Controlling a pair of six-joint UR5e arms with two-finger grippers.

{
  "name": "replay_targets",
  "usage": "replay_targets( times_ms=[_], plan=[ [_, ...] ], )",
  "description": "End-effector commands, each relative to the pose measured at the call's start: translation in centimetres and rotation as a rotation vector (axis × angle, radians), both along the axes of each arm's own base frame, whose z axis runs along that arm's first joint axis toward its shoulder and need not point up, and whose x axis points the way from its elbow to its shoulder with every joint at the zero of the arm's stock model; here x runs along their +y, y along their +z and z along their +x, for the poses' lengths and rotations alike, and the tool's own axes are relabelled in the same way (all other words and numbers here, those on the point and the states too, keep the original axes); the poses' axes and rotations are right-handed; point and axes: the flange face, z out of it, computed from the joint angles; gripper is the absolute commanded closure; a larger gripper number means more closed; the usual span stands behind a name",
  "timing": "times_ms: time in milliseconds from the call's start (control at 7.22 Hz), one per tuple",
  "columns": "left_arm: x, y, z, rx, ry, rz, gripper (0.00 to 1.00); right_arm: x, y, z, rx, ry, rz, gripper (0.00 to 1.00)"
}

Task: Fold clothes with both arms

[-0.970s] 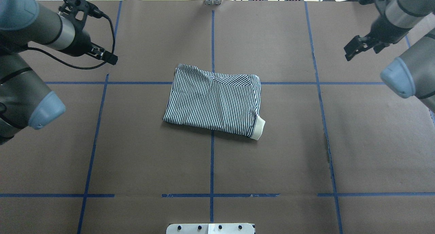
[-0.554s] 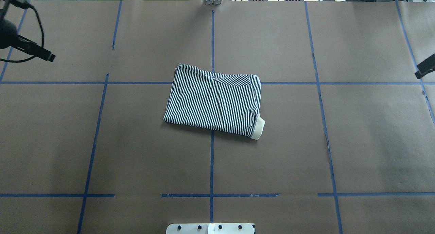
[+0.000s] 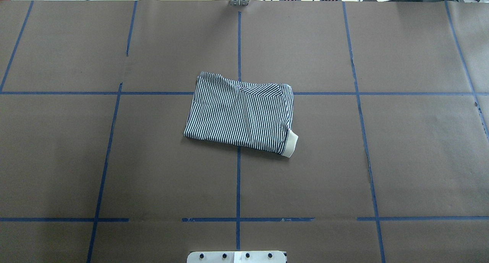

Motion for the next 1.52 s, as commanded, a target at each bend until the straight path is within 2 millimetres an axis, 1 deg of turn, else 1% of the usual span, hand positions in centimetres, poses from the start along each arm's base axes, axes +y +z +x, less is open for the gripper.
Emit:
replay_targets(
  times_ms=[0,139,277,554,693,970,1386],
  plan=[
    [2.1,4.7,-3.6,-0.02,-0.024,-0.164,0.0,1.5,1.5,0.9,0.003,0.013,-0.029,0.0],
    [4.3,6.6,-5.6,-0.013,-0.034,-0.178,0.0,1.5,1.6,0.9,0.004,0.013,-0.031,0.0],
    [4.8,7.3,-7.1,-0.015,-0.007,-0.149,0.0,1.7,1.7,0.9,0.004,0.013,-0.034,0.0],
    [4.4,6.9,-6.7,0.012,-0.008,-0.142,0.0,2.0,1.9,0.9,0.004,0.013,-0.038,0.0],
    [4.5,7.0,-6.3,0.082,-0.003,-0.148,0.0,2.0,1.7,0.9,0.004,0.014,-0.036,0.0],
    [3.7,5.8,-6.1,0.086,-0.001,-0.124,0.0,1.9,1.6,0.9,0.005,0.014,-0.033,0.0],
    [3.7,5.7,-5.9,0.079,0.009,-0.111,0.0,1.6,1.3,0.9,0.005,0.014,-0.025,0.0]
  ],
)
